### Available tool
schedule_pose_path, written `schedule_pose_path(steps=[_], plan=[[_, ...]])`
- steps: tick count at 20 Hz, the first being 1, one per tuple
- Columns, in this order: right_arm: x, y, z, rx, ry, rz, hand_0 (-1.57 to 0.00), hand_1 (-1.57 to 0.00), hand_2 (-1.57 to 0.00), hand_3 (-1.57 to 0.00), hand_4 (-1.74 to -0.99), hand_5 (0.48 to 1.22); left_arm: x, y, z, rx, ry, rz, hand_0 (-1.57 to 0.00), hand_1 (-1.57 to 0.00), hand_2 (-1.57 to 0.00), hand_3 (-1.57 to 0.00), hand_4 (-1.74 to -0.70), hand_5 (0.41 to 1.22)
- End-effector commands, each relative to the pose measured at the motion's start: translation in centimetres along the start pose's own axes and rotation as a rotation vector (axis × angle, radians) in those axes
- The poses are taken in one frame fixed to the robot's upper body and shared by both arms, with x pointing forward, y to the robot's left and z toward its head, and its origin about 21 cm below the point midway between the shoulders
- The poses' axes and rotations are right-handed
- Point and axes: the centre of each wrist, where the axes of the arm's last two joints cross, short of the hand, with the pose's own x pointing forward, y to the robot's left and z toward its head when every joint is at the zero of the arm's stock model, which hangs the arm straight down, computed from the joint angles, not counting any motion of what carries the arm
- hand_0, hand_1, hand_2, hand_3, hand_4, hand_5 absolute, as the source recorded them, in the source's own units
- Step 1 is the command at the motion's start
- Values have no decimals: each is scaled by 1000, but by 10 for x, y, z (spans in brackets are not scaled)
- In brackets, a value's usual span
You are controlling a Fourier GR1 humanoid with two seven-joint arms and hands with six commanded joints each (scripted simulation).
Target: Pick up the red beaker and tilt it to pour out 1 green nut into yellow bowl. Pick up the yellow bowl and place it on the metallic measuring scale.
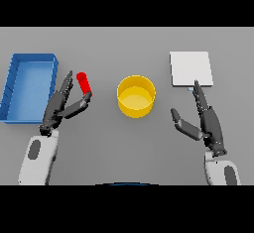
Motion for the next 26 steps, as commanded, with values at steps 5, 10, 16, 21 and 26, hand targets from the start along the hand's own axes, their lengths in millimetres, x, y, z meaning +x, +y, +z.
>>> schedule_pose_path(steps=[5,10,16,21,26], plan=[[0,1,-2,6,-3,1,1,1,1,1,-1222,627,-2,-5,-22,-27,-37,-15,1,1,1,1,-1200,651],[1,1,2,3,-3,-6,1,1,1,1,-1233,634,-1,-15,-44,-23,-15,-57,1,1,1,1,-1196,664],[1,3,1,-7,3,-7,1,1,1,1,-1245,642,-4,-18,-62,-6,-33,-20,1,1,1,1,-1246,695],[0,-3,-1,-11,11,-9,1,1,1,1,-1242,645,-16,-29,-70,27,-61,78,-81,-94,-157,-133,-1364,761],[0,-3,7,-11,-4,-3,1,1,1,1,-1239,648,-12,-40,-77,78,-66,-5,-918,-941,-989,-984,-1558,1043]])
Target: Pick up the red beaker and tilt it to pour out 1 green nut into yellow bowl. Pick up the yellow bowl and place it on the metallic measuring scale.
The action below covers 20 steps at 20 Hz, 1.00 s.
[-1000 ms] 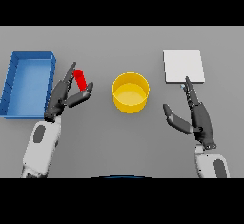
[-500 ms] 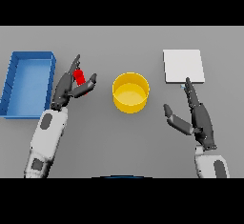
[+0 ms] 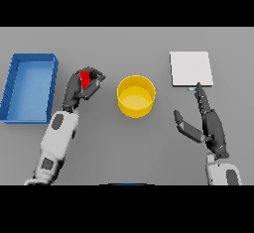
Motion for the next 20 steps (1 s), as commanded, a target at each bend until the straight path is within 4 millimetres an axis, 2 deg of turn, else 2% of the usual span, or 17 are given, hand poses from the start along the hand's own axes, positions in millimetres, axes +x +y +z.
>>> schedule_pose_path(steps=[1,3,6,8,12,15,20], plan=[[2,1,-4,-3,10,-2,1,1,1,1,-1239,648,1,-3,-1,-7,-3,-16,-1049,-1067,-1106,-1058,-1589,1079],[2,3,-5,2,-1,-1,1,1,1,1,-1242,650,-1,-3,0,-17,-29,-12,-1237,-1248,-1273,-1154,-1636,1130],[2,4,-7,3,2,-23,1,1,1,1,-1255,644,1,0,-1,-17,-12,-20,-1400,-1406,-1419,-1357,-1542,1174],[-1,5,-5,6,6,-13,1,1,1,1,-1245,642,5,1,-2,-27,-37,55,-1462,-1465,-1473,-1434,-1614,1165],[-1,5,-4,3,-6,3,1,1,1,1,-1236,644,24,12,-5,-36,-95,143,-1526,-1528,-1531,-1515,-1689,1140],[1,3,-4,3,-20,10,1,1,1,1,-1227,647,44,16,-11,-65,-123,115,-1548,-1549,-1551,-1542,-1714,1132],[0,3,-5,4,-41,49,1,1,1,1,-1219,660,56,27,-15,-95,-132,-1,-1556,-1557,-1558,-1553,-1724,1135]])
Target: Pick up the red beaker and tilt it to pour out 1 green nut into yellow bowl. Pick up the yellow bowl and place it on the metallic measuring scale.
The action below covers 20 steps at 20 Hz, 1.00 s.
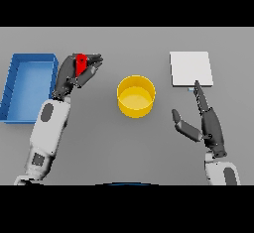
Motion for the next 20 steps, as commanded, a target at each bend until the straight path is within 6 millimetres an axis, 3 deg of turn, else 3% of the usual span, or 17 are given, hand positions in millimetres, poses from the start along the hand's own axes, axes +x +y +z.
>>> schedule_pose_path(steps=[1,7,13,19,20], plan=[[-2,0,-2,-7,3,-2,1,1,1,1,-1219,661,2,1,-2,-7,0,-18,-1556,-1557,-1558,-1553,-1724,1138],[2,-3,-1,-5,18,7,1,1,1,1,-1194,658,24,7,-12,-123,-4,-325,-1566,-1566,-1567,-1565,-1735,1120],[4,3,0,12,26,4,1,1,1,1,-1178,667,61,-12,-30,-284,-34,-705,-1570,-1570,-1570,-1569,-1740,1139],[5,-1,1,-4,38,-21,1,1,1,1,-1187,676,77,-40,-39,-430,-51,-1131,-1571,-1571,-1571,-1571,-1741,1197],[6,0,-1,-5,40,-22,1,1,1,1,-1191,675,83,-44,-42,-463,-48,-1194,-1571,-1571,-1571,-1571,-1689,1202]])
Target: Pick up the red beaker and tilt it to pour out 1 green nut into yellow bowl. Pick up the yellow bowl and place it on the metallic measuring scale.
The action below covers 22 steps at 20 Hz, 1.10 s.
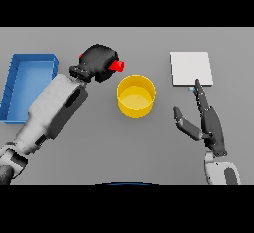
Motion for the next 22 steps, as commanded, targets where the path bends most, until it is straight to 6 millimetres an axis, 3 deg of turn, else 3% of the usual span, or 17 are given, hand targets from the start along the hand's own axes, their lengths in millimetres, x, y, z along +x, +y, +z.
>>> schedule_pose_path(steps=[1,7,13,22], plan=[[-2,4,0,7,4,-5,1,1,1,1,-1190,675,4,2,-3,-28,-3,-65,-1571,-1571,-1571,-1492,-1698,1205],[-6,6,4,-3,33,-60,1,1,1,1,-1206,639,22,15,-16,-152,-74,-385,-1571,-1571,-1571,-1295,-1719,1217],[-5,7,5,-28,0,-27,1,1,1,1,-1213,591,44,17,-30,-213,-168,-630,-1571,-1571,-1571,-1499,-1730,1220],[-6,8,4,-36,-12,-47,1,1,1,1,-1135,567,61,26,-35,-256,-251,-1012,-1571,-1571,-1571,-1561,-1737,1221]])
